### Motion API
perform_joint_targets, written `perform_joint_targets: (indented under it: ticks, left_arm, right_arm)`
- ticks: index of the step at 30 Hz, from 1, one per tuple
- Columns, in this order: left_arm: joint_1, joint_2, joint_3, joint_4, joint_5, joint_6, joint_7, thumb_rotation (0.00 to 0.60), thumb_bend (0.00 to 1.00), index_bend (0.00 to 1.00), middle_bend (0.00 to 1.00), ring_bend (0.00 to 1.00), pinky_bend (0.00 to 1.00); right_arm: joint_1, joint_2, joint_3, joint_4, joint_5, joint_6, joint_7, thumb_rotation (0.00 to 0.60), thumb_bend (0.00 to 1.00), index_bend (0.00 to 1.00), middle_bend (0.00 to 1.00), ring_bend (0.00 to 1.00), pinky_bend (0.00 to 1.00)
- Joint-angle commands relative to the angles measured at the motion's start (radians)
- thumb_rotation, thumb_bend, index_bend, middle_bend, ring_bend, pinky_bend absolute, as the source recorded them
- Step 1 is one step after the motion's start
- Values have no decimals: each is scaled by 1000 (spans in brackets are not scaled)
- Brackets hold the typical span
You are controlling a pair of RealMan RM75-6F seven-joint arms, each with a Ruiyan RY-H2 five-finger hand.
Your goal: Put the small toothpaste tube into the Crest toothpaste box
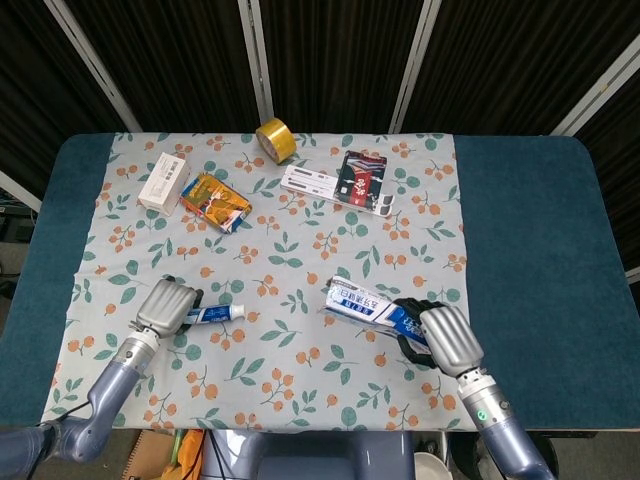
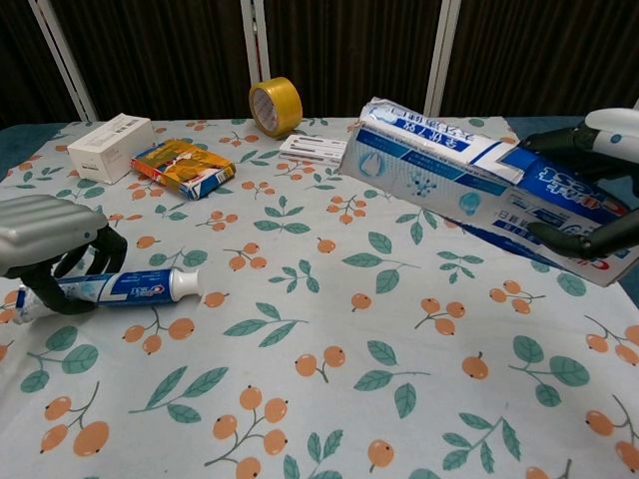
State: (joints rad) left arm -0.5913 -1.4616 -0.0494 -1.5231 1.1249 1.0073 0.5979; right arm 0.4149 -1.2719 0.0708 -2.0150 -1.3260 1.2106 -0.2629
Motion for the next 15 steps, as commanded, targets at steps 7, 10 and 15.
perform_joint_targets:
  ticks: [7, 10, 15]
  left_arm:
    - [-61, 123, -61, -21, 174, 54, -54, 600, 503, 634, 668, 638, 569]
    - [-109, 194, -92, -33, 252, 36, -112, 600, 504, 634, 666, 635, 568]
    - [-178, 286, -114, -35, 390, 12, -230, 600, 503, 635, 664, 630, 568]
  right_arm:
    - [-3, 7, 7, -5, -3, 3, 5, 600, 470, 454, 560, 585, 452]
    - [-4, 10, 6, -13, -9, 3, 6, 600, 470, 454, 560, 585, 453]
    - [-6, 13, 3, -22, -17, 1, 13, 600, 469, 454, 560, 585, 453]
